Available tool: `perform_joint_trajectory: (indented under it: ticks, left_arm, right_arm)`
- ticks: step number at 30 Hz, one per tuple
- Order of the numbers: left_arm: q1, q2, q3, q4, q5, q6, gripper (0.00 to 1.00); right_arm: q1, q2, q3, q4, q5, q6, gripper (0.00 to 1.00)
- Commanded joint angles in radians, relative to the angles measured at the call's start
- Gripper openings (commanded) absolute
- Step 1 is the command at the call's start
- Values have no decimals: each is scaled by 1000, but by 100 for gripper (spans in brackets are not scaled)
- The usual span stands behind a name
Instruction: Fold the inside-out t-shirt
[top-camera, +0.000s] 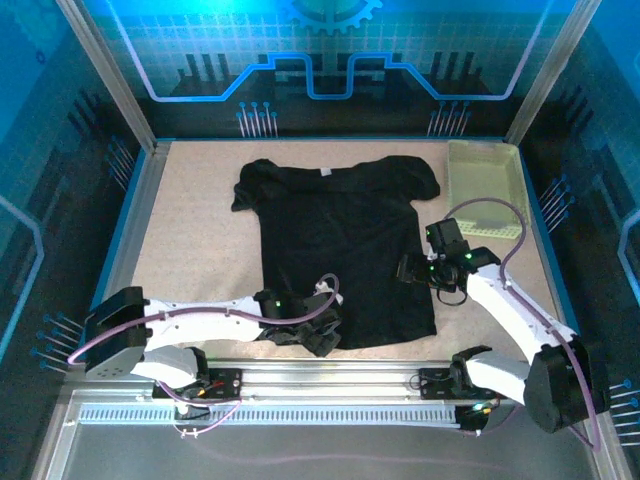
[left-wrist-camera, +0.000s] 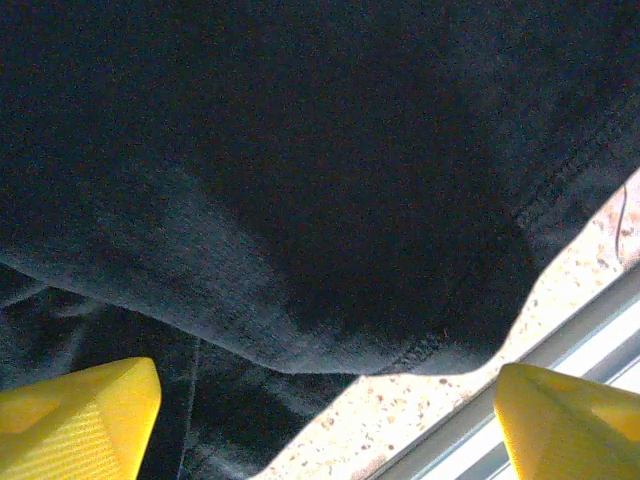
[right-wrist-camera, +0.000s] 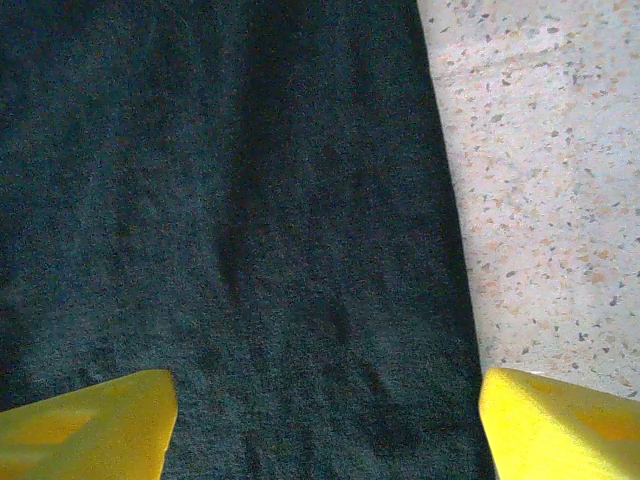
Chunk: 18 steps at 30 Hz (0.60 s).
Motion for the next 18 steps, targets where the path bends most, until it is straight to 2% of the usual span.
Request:
perform_joint_trajectory:
  ticks: [1,7,18]
  left_arm:
    - [-11,13,-19,-12,64,48,88]
    - [-25,43,-8,-10,97,66,89]
    - [-33,137,44,-6,35,107,92]
  right_arm:
    - [12,-17,-18,11,14,32,81]
    - [11,-16,-22,17,10,35,81]
    - [10,6,-28,34,16,37,82]
